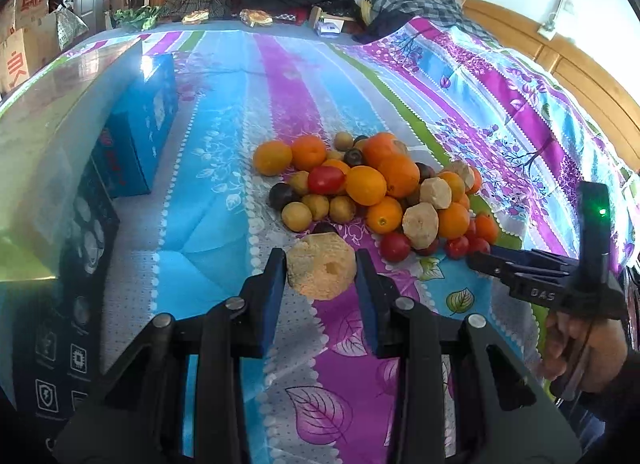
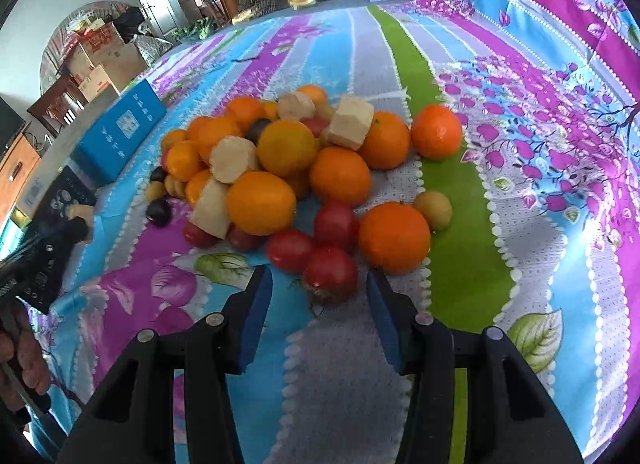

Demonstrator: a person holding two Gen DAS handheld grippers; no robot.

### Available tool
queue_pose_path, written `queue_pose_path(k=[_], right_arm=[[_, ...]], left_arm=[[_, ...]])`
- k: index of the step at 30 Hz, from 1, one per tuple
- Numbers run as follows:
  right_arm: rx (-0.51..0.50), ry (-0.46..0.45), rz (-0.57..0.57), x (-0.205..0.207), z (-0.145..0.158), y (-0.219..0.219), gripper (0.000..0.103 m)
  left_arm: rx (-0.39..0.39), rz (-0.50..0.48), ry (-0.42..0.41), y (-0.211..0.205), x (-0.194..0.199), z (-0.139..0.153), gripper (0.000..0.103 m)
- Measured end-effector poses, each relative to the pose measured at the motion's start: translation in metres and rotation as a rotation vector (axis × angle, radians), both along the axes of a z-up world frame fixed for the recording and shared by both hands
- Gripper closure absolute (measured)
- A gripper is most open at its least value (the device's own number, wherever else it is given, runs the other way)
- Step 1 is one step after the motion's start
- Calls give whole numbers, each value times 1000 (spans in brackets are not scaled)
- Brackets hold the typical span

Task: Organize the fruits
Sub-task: 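Grasp a peeled tuber slice with the left tool while the right tool grasps a red tomato, then open the left tool over the blue basket to drop the slice while the right tool holds the tomato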

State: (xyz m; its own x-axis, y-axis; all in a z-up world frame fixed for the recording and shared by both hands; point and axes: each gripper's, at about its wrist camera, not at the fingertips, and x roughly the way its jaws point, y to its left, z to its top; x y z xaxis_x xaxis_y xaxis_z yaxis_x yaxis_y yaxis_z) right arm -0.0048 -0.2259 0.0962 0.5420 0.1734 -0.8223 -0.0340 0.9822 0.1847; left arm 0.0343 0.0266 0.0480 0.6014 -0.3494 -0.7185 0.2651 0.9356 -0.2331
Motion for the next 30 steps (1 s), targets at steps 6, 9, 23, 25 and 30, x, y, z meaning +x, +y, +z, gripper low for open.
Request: queue_pose_path(k=[6, 9, 23, 25, 30], right_arm=[[-36, -16, 39, 1, -5, -1, 71], [-48, -20, 34, -3, -3, -4, 72], [-113, -210, 114, -25, 123, 68, 72], [-108, -232, 128, -22, 140, 81, 72], [-95, -282, 177, -14, 182, 120, 72]], left_arm=[[-9, -10, 7, -4, 0, 0, 68], [-11, -13, 15, -6, -1, 2, 68], [64, 155, -139, 29, -30, 93, 68], [71, 212, -159, 47, -38, 110, 68], [84, 328, -176, 89, -53, 137, 68]])
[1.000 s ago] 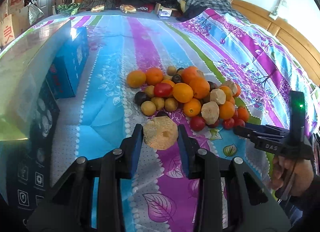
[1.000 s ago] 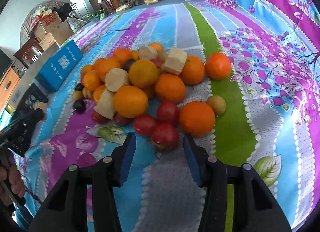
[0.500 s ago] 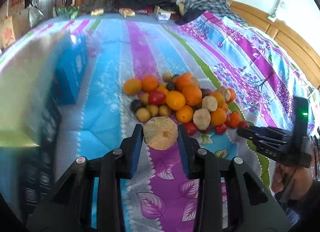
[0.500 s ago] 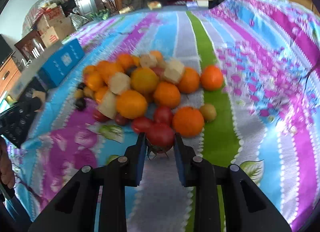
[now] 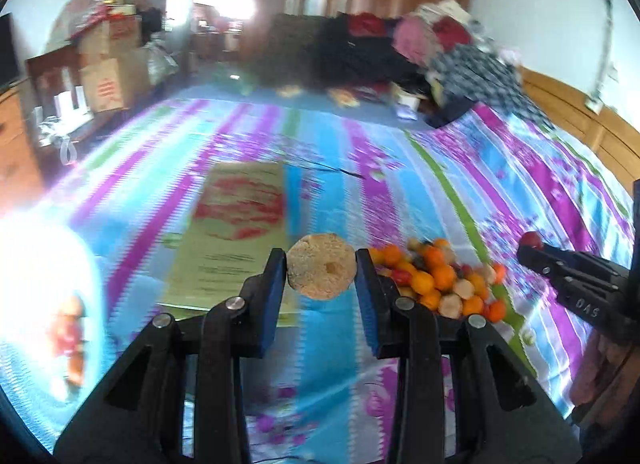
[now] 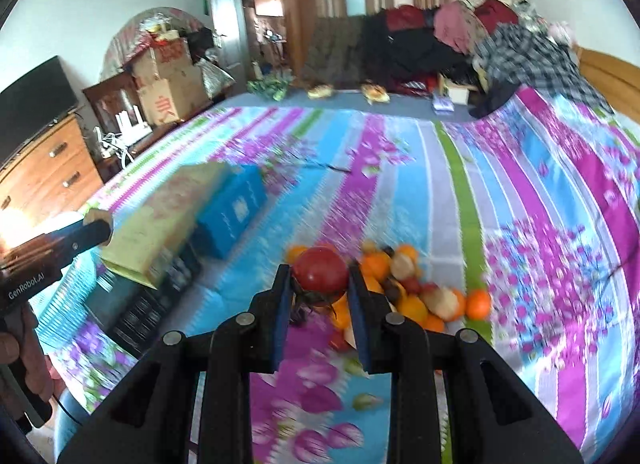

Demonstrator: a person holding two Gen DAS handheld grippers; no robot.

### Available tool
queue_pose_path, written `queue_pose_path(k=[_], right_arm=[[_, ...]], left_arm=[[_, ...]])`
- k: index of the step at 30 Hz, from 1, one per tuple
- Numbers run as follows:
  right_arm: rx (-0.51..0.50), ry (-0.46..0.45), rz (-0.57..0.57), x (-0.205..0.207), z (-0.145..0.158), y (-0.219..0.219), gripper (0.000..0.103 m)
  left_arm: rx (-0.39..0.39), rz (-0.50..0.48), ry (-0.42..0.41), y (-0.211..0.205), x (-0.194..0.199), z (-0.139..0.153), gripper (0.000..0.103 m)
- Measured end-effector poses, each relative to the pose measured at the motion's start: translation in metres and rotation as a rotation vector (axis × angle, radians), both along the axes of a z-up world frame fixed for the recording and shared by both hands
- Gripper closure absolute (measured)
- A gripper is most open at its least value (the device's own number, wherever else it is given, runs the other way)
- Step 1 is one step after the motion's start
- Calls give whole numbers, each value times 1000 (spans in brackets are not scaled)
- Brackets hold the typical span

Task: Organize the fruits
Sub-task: 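Open the left tool over the blue basket to drop the slice while the right tool holds the tomato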

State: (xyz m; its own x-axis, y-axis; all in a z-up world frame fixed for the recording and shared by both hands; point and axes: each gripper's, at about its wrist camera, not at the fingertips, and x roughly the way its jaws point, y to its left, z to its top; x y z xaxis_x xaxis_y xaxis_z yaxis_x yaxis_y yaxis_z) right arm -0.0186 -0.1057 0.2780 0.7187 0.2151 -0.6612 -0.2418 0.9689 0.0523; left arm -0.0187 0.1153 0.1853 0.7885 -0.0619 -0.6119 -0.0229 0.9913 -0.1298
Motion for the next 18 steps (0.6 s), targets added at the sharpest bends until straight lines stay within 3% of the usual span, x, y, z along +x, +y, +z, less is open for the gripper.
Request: queue_pose_path(k=[13, 18], right_arm=[[20, -50, 263, 7, 73, 149, 72], [24, -46, 383, 2, 88, 214, 72]], left_arm=[[17, 286, -76, 104, -52, 54, 68], [13, 383, -52, 145, -70, 57, 68]])
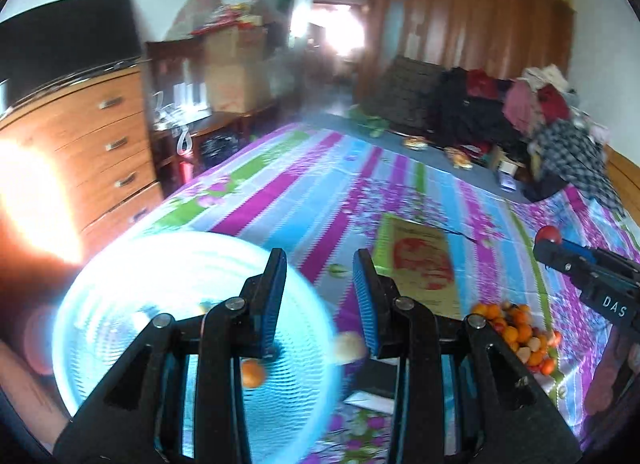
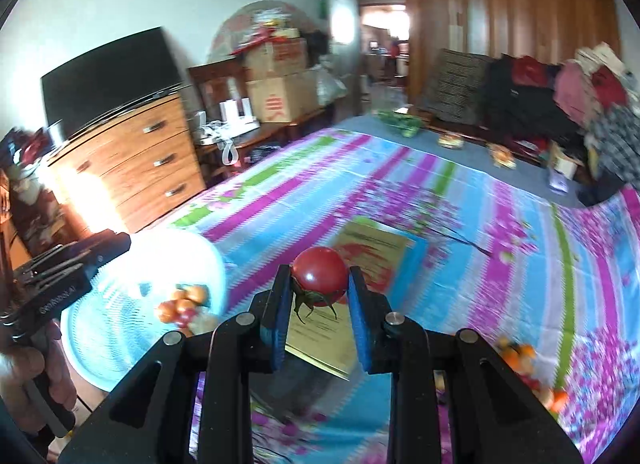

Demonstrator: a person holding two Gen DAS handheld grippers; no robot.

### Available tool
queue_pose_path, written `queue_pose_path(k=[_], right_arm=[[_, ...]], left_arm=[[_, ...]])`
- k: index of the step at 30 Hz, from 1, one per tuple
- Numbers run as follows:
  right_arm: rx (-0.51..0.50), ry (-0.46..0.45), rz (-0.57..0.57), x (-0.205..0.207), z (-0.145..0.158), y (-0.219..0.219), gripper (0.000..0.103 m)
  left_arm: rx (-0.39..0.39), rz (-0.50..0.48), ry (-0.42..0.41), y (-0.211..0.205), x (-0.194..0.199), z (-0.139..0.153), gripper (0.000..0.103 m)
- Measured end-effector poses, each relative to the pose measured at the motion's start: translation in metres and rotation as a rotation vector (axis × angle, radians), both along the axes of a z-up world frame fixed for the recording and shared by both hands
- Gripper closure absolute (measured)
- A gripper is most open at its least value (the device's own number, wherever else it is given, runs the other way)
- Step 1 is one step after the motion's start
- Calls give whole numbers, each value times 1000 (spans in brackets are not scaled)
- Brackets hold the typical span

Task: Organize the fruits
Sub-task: 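Open the left tool over the blue basket to drop the slice while the right tool holds the tomato, then swing both tools back to the fruit pile, right tool still holding the tomato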

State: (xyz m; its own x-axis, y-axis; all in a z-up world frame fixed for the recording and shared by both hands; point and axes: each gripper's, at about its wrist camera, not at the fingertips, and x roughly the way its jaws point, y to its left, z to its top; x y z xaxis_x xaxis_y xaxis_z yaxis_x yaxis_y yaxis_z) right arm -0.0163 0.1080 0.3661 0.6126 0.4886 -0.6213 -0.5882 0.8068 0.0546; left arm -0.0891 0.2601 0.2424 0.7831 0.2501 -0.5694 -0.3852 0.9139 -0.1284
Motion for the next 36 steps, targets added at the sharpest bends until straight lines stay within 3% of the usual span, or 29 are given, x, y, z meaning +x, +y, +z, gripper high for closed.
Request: queue_pose_path(k=[10, 16, 20, 23, 27, 32, 36], right_arm=[[50, 127, 184, -6, -10, 98, 72], [59, 155, 173, -6, -29, 96, 72], [31, 148, 89, -9, -54, 57, 72], [1, 198, 8, -12, -83, 10, 72], [-46, 252, -127, -25, -120, -66, 72], [-75, 325, -328, -41, -160, -173, 72], [-43, 382, -456, -42, -179, -239, 72]], left_arm=[[-71, 156, 5, 72, -45, -18, 70], [-94, 62, 53, 68, -38, -39, 69], [-111, -97, 71, 29, -19, -48, 66], [-167, -257, 94, -13, 2, -62, 53], [-192, -415, 145, -66, 29, -81, 53], [-215, -676, 202, -161, 54, -108, 52], [-217, -802, 240, -221, 88, -149, 53]])
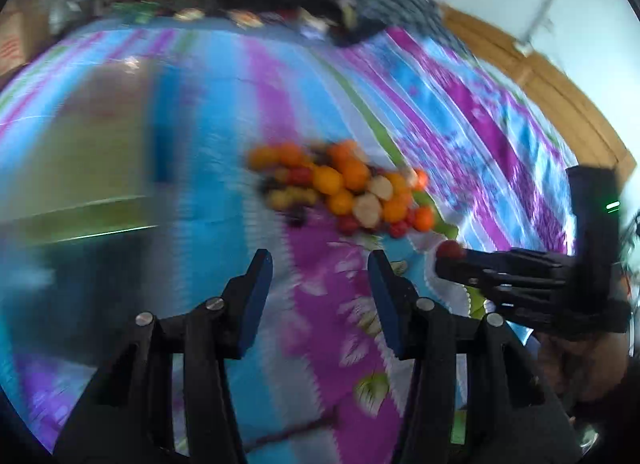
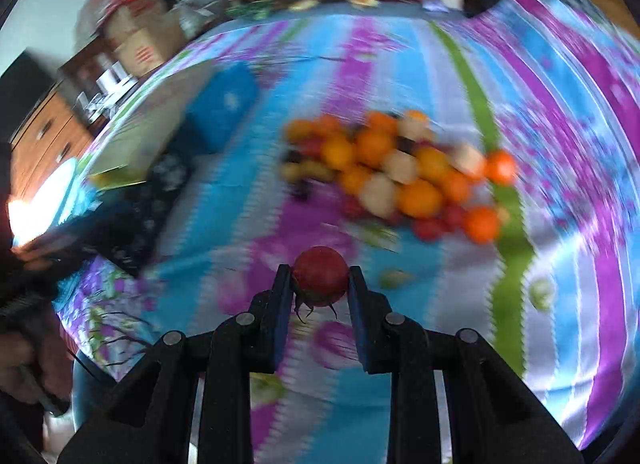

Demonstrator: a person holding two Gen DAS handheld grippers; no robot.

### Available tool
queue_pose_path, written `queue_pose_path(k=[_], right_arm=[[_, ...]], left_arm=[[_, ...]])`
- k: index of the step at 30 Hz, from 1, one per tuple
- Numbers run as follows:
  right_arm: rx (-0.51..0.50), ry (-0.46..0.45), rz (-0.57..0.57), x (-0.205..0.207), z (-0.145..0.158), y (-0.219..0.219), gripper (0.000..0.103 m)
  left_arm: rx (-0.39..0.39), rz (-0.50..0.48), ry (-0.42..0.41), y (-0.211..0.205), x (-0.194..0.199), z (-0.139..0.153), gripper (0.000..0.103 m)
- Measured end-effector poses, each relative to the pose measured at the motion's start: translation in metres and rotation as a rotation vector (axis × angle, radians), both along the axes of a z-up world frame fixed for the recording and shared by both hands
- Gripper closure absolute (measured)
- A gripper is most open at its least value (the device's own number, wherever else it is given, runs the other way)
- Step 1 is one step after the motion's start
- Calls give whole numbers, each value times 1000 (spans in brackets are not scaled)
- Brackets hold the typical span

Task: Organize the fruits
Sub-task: 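Swing both tools back to the fruit pile, right tool still holding the tomato, then grasp a dark purple plum from the pile with the left tool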

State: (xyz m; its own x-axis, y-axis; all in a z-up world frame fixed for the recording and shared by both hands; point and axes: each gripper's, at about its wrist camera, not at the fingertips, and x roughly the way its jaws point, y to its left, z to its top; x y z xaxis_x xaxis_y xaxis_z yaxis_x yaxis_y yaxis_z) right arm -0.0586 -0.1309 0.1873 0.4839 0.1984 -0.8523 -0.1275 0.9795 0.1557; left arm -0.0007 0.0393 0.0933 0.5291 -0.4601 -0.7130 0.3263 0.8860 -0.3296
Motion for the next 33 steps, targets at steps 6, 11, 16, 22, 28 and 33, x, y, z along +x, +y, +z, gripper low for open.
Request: queue_pose_path(k=[6, 11, 16, 22, 28, 33], right_arm=[[28, -23, -27, 12, -4, -35, 72], [44, -31, 7, 25, -15, -36, 72], [63, -38, 18, 34, -23, -36, 72], [70, -56, 5, 39, -24, -41, 72], [47, -94, 16, 44, -12, -36, 72], [13, -200, 59, 52, 28, -14, 72]], left_arm=[[56, 22, 51, -30, 54, -65, 54], [85, 75, 71, -34, 69, -86, 54], [130, 66, 35, -48, 75, -88, 55], [163, 85, 32, -50, 83, -93, 79], [141, 83, -4, -46, 74, -65, 79], [134, 152, -99, -21, 52, 5, 79]])
